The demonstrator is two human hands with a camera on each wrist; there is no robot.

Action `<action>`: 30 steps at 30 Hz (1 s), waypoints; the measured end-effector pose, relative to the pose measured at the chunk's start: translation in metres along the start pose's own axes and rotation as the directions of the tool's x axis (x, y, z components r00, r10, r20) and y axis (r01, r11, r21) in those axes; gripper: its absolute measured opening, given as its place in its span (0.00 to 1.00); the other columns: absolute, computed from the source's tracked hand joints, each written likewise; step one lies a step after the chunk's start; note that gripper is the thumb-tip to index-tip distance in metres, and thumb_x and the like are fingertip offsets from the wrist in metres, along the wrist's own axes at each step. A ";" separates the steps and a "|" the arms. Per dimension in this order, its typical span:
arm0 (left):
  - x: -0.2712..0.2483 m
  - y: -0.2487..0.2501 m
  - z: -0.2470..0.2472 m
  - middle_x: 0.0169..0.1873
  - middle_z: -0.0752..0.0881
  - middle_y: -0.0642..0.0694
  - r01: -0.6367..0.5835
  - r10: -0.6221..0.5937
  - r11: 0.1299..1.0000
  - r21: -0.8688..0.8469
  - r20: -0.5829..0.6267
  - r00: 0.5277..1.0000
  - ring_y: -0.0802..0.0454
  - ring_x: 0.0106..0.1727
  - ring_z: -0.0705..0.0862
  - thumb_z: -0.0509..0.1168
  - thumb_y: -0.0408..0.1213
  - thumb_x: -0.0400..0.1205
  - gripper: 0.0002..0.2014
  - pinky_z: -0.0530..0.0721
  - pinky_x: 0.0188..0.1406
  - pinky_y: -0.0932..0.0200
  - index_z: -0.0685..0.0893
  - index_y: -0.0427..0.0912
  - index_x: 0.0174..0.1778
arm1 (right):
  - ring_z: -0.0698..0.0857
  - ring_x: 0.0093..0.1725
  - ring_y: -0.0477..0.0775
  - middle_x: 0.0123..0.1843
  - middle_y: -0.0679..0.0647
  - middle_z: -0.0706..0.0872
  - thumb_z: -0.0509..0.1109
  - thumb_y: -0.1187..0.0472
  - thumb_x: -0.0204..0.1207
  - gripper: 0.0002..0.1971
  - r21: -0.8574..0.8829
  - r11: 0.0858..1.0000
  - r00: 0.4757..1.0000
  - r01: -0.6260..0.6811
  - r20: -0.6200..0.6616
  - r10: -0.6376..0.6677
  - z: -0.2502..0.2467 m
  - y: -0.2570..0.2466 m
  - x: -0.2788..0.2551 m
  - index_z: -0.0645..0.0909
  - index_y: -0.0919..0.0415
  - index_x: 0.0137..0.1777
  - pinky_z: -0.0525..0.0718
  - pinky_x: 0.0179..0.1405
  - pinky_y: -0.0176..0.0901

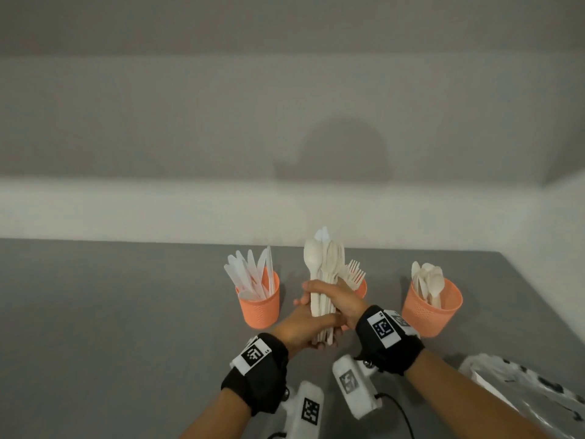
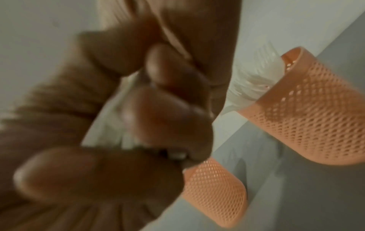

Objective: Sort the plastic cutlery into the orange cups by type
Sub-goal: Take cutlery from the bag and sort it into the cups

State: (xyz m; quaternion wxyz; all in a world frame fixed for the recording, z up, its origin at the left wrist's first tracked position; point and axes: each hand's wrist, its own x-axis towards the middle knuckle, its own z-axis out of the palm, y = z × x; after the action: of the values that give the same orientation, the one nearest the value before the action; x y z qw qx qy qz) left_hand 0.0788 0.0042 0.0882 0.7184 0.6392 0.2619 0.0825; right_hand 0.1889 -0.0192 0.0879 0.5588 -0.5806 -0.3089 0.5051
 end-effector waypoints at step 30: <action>0.028 0.047 -0.029 0.36 0.81 0.52 -0.186 0.317 0.938 0.291 -0.515 0.797 0.52 0.39 0.78 0.64 0.46 0.81 0.10 0.75 0.44 0.55 0.83 0.43 0.47 | 0.69 0.17 0.43 0.23 0.48 0.71 0.60 0.70 0.78 0.12 0.105 0.984 0.983 -0.147 0.130 0.132 -0.017 0.014 -0.016 0.76 0.58 0.58 0.68 0.15 0.32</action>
State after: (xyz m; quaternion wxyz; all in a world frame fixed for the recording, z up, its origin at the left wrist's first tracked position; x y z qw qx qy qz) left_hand 0.0986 0.0506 0.1246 0.5164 0.6942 0.3783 0.3290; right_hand 0.1966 -0.0425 0.0761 0.5342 -0.5358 -0.2719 0.5947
